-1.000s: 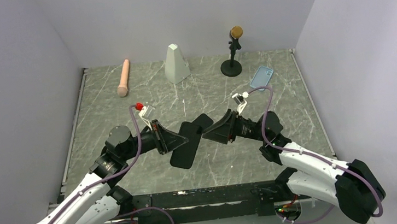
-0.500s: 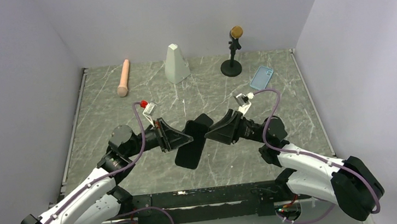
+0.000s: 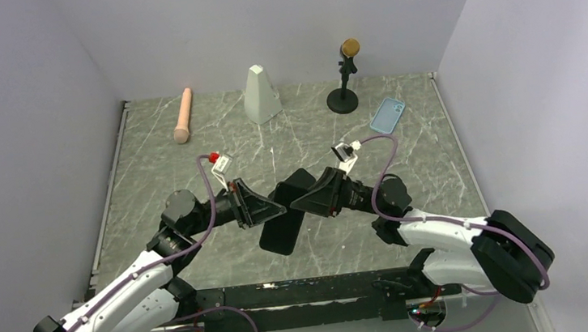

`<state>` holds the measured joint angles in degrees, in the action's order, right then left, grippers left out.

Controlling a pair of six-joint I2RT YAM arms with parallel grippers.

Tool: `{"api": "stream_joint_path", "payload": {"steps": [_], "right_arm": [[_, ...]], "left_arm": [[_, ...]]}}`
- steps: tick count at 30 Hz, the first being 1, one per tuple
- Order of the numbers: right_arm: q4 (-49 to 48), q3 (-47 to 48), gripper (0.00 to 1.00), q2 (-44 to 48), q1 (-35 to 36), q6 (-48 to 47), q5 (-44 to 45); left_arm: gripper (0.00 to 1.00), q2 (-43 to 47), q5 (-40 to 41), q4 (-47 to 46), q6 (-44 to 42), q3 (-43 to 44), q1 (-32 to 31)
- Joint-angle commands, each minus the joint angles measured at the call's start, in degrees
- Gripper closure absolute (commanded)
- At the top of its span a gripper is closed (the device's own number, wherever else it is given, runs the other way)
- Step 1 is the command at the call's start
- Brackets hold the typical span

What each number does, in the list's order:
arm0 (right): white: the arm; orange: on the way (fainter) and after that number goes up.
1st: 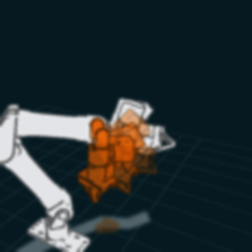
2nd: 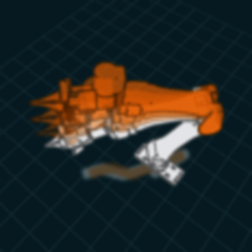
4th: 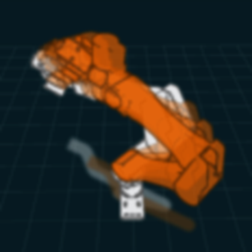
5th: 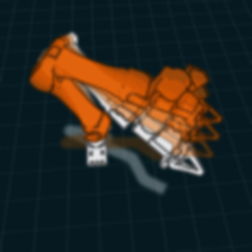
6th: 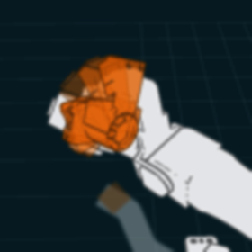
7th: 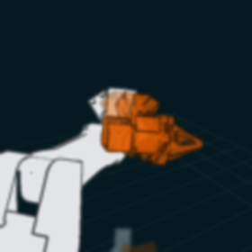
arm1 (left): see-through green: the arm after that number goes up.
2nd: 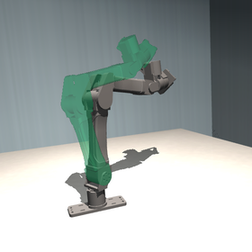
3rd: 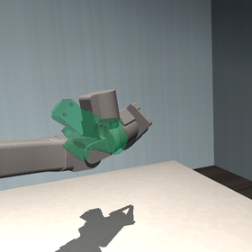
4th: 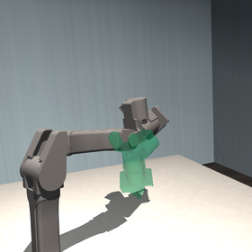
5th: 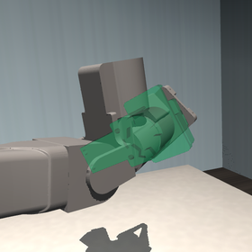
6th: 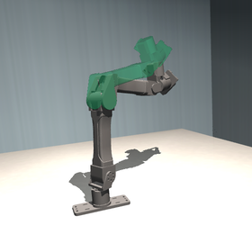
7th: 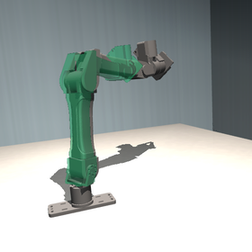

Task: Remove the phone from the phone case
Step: Pick up the phone at the center of the board.

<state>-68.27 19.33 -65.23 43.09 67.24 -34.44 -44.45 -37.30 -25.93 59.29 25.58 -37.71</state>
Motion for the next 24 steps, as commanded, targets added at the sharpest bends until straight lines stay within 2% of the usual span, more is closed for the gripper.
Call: {"api": "stream_joint_path", "payload": {"steps": [1, 3, 4, 5, 8, 10, 11, 13, 16, 20, 22, 24], "right_arm": [[-12.9, 1.7, 0.67, -3.6, 0.6, 3.3, 1.8], [-14.2, 2.2, 0.74, -5.4, 1.3, 3.5, 1.1], [-14.9, 2.5, 0.81, -6.2, 1.6, 3.5, 1.0], [-15.4, 2.8, 0.98, -6.9, 1.9, 3.6, 0.7], [-15.9, 3.2, 1.0, -7.1, 1.4, 4.0, -0.9], [-11.3, 2.0, 1.0, -4.1, 0.6, 2.5, 0.6], [-6.9, 1.7, 1.0, -2.2, 0.1, 0.2, 1.4], [4.9, 1.9, 1.0, 2.9, -0.7, -4.3, 3.6], [24.1, 3.2, 1.0, 12.1, -1.1, -11.9, 9.9], [49.7, 8.7, 1.0, 20.7, -1.1, -22.6, 20.6], [57.6, 10.4, 1.0, 24.2, -1.1, -25.5, 26.1], [60.9, 10.7, 1.0, 26.9, -1.2, -26.6, 29.4]], "left_arm": [[1.0, 1.5, -0.6, -6.9, 2.0, 0.2, -0.2], [1.0, 1.8, -0.3, -6.7, 1.7, 0.0, -0.3], [1.0, 1.9, 0.2, -6.5, 1.5, -0.1, -0.3], [1.0, 2.1, 0.7, -6.0, 1.5, -0.1, -0.3], [0.97, 1.5, 0.6, -0.2, 0.1, 2.1, -0.3], [0.79, 1.4, 1.1, 10.8, -4.0, 5.5, -0.3], [0.67, 1.9, 2.6, 15.1, -6.1, 7.0, -0.3], [0.34, 4.3, 6.6, 21.3, -8.7, 8.0, -0.3], [0.02, 10.2, 16.9, 31.6, -9.7, 8.8, -0.1], [0.01, 18.7, 33.1, 47.4, -8.9, 10.1, -0.1], [0.01, 22.1, 35.7, 49.6, -10.1, 9.1, 0.0], [0.03, 24.4, 34.4, 48.0, -11.5, 7.2, 0.0]]}}
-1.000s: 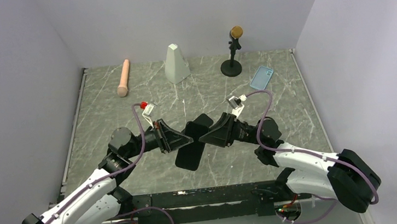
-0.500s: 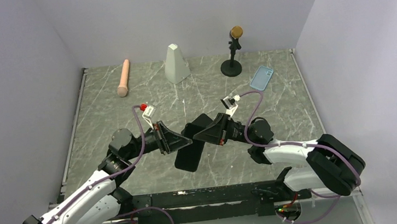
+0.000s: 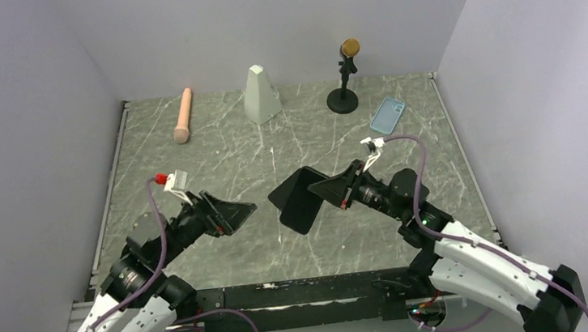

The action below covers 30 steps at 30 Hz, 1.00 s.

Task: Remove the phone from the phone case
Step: Pick up the phone at the center of the board.

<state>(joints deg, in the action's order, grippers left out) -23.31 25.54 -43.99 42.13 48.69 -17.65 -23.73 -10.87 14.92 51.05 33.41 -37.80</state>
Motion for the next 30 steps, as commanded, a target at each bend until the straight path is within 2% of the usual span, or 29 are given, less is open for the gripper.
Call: {"api": "stream_joint_path", "payload": {"steps": [1, 4, 8, 10, 15, 19, 23, 30], "right_arm": [[17.2, 4.8, 1.0, 6.5, -0.2, -8.4, 13.4], [18.9, 6.1, 1.0, 6.8, -0.3, -9.0, 13.4], [16.7, 6.4, 1.0, 5.0, -0.3, -8.4, 9.4], [15.4, 6.4, 1.0, 4.4, -0.3, -7.7, 7.7], [11.0, 5.6, 1.0, 3.9, -0.3, -6.5, 2.2], [7.6, 4.5, 1.0, 4.2, -0.3, -5.4, -0.3], [6.5, 4.4, 1.0, 4.1, -0.3, -4.7, -1.1], [4.9, 4.2, 1.0, 4.9, -0.3, -4.5, -1.8]], "left_arm": [[0.05, 4.3, 6.3, 5.5, -3.6, -1.6, 0.1], [0.1, 2.3, -2.3, -2.1, -3.3, -4.9, 0.1], [0.31, -5.4, -14.8, -16.7, -1.2, -8.2, -0.1], [0.36, -8.7, -17.9, -20.5, -0.6, -8.8, -0.7], [0.41, -12.6, -18.8, -22.6, -2.2, -9.1, -2.4], [0.41, -15.6, -20.4, -24.0, -3.1, -9.1, -3.6], [0.48, -19.0, -21.2, -24.5, -4.5, -7.8, -6.1], [0.57, -22.3, -17.8, -19.5, -7.6, -4.8, -9.8]]}}
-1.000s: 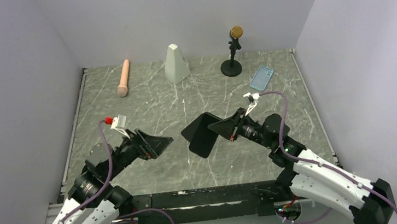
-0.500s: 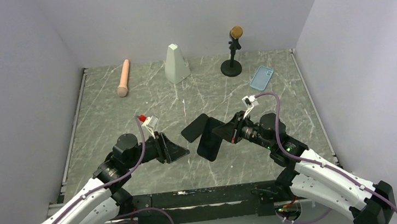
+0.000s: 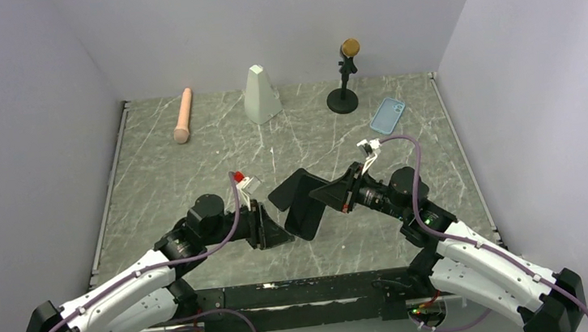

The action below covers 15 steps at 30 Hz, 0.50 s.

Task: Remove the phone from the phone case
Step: Pick up the phone at the center of the board, then remove the phone case from the phone.

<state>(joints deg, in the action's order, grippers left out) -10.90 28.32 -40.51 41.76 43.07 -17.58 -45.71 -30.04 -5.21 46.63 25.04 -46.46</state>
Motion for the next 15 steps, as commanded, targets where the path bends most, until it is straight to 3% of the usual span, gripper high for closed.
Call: {"api": "stream_joint_path", "payload": {"steps": [1, 8, 15], "right_arm": [[-7.6, 1.3, 1.0, 1.5, 0.1, 1.2, -2.0], [-9.3, 0.8, 1.0, 0.8, 0.1, 2.0, -3.5], [-12.8, 0.1, 1.0, -1.0, 0.1, 3.3, -6.8]], "left_arm": [[0.58, -0.2, 1.8, 1.0, -3.5, 3.7, -1.1], [0.68, 1.2, 3.7, 2.4, -3.9, 3.9, -1.1], [0.67, 2.4, 2.9, 1.5, -3.2, 3.7, -1.1]]}}
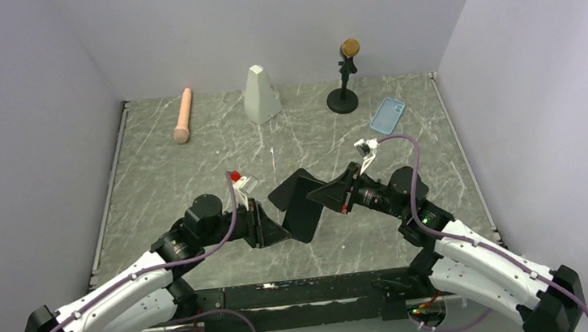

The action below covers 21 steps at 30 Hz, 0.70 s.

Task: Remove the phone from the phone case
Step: Remove the phone case from the phone.

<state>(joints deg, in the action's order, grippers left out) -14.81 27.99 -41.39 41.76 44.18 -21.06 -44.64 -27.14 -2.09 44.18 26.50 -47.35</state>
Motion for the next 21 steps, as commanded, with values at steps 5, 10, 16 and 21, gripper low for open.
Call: {"api": "stream_joint_path", "payload": {"steps": [5, 10, 16, 21], "right_arm": [[-9.9, 0.0, 1.0, 0.0, 0.1, 2.8, -4.1], [-10.1, -0.1, 1.0, 0.7, 0.1, 3.3, -4.2], [-10.3, -0.2, 1.0, 0.9, 0.0, 5.4, -3.2], [-11.6, -0.7, 1.0, 0.2, -0.4, 9.0, -2.6]], "left_arm": [[0.64, 3.0, 0.1, -1.7, -0.3, 2.3, -0.2], [0.68, 4.6, -1.1, -5.7, 1.5, 1.0, -0.1], [0.82, 3.7, -5.9, -11.6, 3.2, 0.1, -0.1], [0.89, 2.8, -9.8, -17.6, 4.7, -0.9, -0.2]]}}
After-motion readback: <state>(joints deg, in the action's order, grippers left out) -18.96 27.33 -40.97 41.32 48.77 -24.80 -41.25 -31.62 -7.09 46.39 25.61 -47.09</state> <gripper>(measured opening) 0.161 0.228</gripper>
